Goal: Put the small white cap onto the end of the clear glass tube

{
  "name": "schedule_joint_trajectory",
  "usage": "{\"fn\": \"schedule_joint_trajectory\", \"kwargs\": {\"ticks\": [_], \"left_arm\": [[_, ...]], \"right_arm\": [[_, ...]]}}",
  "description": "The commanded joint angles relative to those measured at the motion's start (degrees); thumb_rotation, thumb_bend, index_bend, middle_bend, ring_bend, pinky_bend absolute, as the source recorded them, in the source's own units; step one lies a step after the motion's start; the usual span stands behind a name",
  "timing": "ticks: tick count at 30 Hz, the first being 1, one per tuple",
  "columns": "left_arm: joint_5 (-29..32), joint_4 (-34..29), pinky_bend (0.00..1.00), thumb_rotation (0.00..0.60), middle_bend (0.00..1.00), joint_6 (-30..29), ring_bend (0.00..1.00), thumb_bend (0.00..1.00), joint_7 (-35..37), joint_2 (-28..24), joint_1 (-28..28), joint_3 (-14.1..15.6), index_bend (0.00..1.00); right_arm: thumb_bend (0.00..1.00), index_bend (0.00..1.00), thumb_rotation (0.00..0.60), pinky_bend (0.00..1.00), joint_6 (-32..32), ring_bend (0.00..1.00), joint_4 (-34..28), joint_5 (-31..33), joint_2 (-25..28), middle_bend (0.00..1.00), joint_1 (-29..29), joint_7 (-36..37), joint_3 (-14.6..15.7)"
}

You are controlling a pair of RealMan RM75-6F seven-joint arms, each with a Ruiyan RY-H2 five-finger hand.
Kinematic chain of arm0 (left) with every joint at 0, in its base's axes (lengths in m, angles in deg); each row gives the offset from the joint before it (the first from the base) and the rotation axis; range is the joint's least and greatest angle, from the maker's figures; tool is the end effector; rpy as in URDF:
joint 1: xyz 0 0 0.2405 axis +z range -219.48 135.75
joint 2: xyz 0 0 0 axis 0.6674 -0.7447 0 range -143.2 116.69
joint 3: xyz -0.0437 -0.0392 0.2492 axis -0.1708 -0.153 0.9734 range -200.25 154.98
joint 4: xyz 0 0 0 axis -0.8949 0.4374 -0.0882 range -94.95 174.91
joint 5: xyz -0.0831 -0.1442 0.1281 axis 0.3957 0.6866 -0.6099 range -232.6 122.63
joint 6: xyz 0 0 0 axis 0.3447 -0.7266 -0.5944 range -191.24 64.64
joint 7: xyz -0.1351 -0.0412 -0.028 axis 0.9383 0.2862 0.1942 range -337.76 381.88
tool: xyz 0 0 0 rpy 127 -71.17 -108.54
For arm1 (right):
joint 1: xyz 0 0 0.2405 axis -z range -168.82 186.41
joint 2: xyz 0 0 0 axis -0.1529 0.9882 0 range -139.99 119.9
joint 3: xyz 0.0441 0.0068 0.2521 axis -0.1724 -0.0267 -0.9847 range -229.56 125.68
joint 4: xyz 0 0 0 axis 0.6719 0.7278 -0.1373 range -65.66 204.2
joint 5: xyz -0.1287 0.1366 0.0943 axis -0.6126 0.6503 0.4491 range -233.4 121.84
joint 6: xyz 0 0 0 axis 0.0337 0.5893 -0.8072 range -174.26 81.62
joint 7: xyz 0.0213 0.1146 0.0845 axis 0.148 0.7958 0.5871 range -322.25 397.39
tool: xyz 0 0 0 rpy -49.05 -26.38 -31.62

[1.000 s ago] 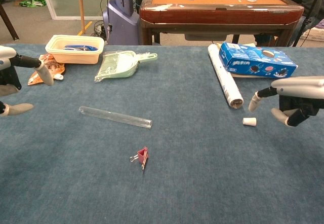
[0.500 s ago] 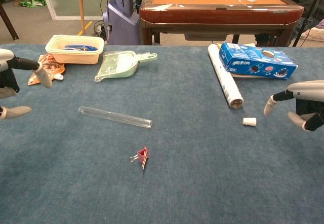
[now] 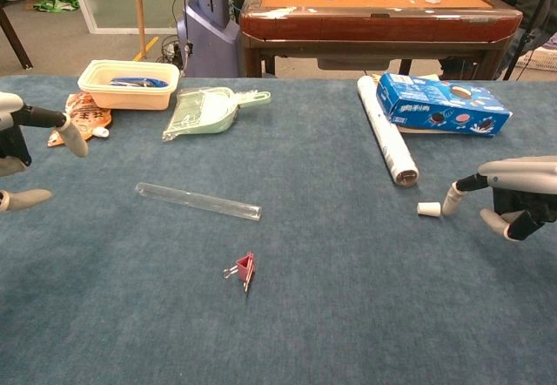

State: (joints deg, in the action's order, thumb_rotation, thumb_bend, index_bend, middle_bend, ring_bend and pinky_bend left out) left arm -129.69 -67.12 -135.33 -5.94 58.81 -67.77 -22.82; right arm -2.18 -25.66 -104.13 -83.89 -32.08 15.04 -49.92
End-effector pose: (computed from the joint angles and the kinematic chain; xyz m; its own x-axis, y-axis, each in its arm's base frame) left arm -0.1968 0.2433 0.0658 0.5217 0.1730 0.8354 0.8355 -0.3017 -0.4592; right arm -0.2403 -0.2922 0.0150 0.4797 -0.6053 0.6353 -0.8678 -0.2202 0.4454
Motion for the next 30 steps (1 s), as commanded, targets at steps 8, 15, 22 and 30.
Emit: {"fn": "schedule_joint_trajectory", "kwargs": {"ticks": [8, 15, 22, 30], "left_arm": [[-0.8, -0.6, 0.83, 0.6, 1.0, -0.3, 0.91, 0.26, -0.2, -0.4, 0.6, -0.3, 0.32], [-1.0, -0.8, 0.83, 0.6, 1.0, -0.2, 0.91, 0.26, -0.2, -0.8, 1.1, -0.5, 0.32], [-1.3, -0.7, 0.83, 0.6, 1.0, -0.4, 0.91, 0.26, 0.5, -1.3, 1.4, -1.2, 0.32], [-0.9, 0.4, 0.83, 0.6, 1.0, 1.3, 0.91, 0.26, 1.7, -1.3, 0.0, -3.1, 0.32]], "right_arm": [[0.87, 0.26, 0.6, 1.0, 2.2, 1.0, -2.6, -2.5, 0.8, 1.0, -0.4, 0.0, -0.9], [0.87, 0.26, 0.6, 1.0, 2.4, 1.0, -3.4, -2.3, 0.7, 1.0, -1.4, -0.9, -1.4], [0.86, 0.26, 0.6, 1.0, 6.1, 1.0, -7.1, -4.8, 3.7, 1.0, 0.0, 0.4, -2.1], [0.39, 0.39, 0.6, 1.0, 14.1, 1.0, -5.4, -10.0, 2.8, 1.0, 2.9, 1.6, -4.2]]}}
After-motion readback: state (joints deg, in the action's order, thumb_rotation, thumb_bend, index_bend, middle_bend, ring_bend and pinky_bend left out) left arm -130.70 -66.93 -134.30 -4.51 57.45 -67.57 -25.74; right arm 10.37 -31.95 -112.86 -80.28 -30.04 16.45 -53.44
